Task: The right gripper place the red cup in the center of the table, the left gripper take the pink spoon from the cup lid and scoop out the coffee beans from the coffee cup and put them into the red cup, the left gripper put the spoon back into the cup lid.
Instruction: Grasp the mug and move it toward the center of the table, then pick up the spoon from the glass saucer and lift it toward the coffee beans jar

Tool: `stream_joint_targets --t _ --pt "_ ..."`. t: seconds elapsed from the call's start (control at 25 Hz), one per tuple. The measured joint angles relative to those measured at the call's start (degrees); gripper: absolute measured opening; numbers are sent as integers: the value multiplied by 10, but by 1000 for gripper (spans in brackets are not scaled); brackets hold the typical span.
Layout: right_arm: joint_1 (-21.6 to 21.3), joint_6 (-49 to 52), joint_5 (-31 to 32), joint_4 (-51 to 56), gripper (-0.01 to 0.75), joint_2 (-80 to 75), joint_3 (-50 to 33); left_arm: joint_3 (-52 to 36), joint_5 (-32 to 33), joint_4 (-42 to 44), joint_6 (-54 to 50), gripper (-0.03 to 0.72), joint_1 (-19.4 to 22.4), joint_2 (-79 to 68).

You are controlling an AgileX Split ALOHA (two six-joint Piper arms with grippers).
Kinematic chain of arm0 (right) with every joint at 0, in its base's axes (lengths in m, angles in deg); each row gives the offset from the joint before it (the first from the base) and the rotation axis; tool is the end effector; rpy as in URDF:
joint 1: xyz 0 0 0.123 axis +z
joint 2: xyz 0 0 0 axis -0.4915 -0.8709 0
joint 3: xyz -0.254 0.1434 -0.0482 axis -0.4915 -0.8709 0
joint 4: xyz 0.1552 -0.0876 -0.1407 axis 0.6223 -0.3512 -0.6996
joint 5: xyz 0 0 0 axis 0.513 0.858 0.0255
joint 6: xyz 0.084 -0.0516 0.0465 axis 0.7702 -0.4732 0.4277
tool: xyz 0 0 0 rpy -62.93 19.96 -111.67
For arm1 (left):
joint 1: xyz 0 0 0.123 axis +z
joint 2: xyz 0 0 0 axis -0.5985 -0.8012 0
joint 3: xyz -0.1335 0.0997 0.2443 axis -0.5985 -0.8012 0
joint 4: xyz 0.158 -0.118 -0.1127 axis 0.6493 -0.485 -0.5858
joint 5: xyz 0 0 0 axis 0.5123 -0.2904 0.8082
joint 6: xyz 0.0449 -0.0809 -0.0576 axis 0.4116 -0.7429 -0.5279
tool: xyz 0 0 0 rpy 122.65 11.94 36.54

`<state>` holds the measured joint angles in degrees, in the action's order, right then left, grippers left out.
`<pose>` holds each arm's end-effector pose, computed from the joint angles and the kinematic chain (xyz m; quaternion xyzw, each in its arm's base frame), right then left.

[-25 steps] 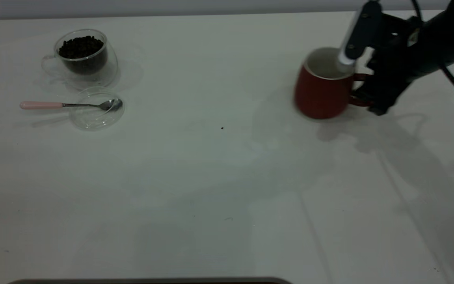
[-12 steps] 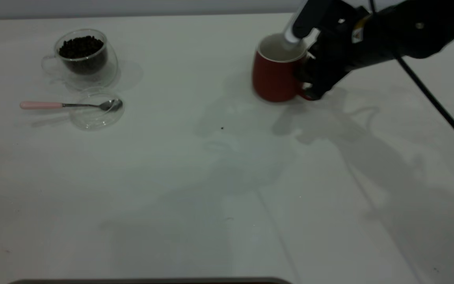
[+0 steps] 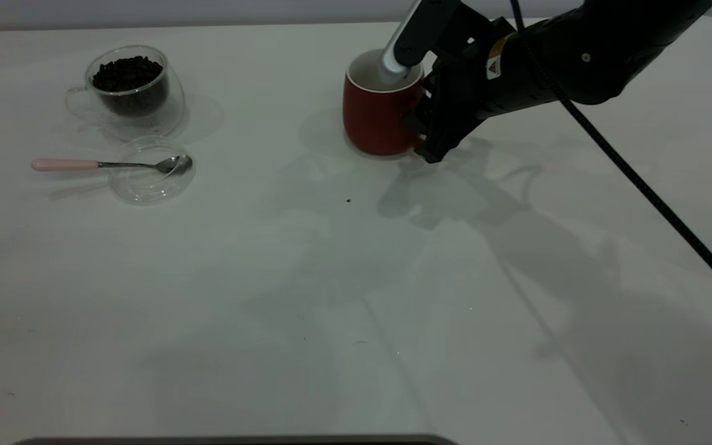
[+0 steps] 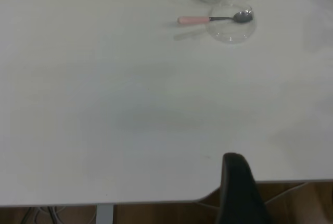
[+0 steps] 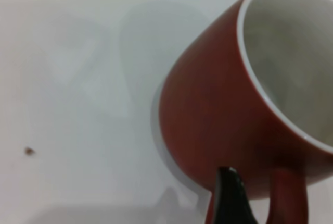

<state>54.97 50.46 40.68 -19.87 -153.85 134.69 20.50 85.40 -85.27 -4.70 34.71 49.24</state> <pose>0.3993 0.2087 0.0405 -0.4743 0.7505 0.0298 0.4591 -0.0264 0.0017 0.2460 0.0084 0.8705 -0.0084 0.4920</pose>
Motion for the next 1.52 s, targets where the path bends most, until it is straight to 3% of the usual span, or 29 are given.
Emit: stream_joint_targets --t 0.64,0.8,1.0,1.16,1.24,1.4,1.52 --pt "19 99 -29 -64 492 1 3 0 0 0 0 480 0 0" --pt "12 125 4 -76 492 23 3 0 0 0 -1 480 0 0" --pt "9 234 58 -77 492 106 -13 0 0 0 -1 480 0 0" --pt "9 351 135 -81 492 200 -53 0 0 0 -1 480 0 0" --pt "9 395 206 -94 492 266 -83 0 0 0 -2 480 0 0" --pt "9 427 364 -98 492 411 -139 0 0 0 -2 480 0 0" --pt "8 435 434 -45 490 513 -181 0 0 0 -2 480 0 0"
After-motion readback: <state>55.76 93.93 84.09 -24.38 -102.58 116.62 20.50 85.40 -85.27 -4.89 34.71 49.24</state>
